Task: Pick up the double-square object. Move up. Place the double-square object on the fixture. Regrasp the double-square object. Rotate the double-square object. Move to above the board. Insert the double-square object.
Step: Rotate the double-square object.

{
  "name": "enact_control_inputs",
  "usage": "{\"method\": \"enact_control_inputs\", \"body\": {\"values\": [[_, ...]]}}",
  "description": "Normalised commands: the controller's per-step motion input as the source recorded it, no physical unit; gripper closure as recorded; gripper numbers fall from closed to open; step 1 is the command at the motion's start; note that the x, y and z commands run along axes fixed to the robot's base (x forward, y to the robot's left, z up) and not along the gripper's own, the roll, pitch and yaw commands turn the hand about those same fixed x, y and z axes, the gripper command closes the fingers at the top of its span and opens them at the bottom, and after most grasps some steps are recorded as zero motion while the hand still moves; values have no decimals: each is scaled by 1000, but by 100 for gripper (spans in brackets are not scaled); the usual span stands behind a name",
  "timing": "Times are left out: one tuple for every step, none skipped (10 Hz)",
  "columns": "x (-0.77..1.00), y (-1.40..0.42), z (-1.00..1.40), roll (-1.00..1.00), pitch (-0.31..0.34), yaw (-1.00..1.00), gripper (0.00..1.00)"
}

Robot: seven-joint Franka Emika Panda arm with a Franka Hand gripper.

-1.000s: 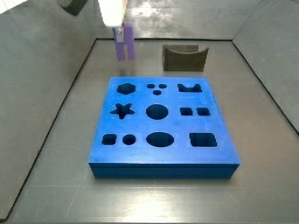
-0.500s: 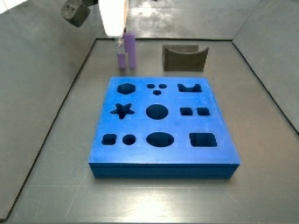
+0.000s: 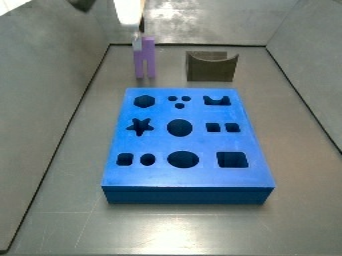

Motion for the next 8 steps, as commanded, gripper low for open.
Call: {"method": "enact_control_inputs", "body": {"values": [[-20, 8, 485, 12, 48, -12, 0], [-16, 9, 327, 14, 50, -13, 0], [-12, 10, 168, 17, 56, -15, 0], [0, 0, 0, 0, 0, 1000, 0], [8, -3, -11, 0, -1, 1000, 0], [11, -4, -5, 0, -1, 1000, 0], [11, -4, -4, 0, -2, 1000, 0], [11, -4, -4, 0, -2, 1000, 0]]}}
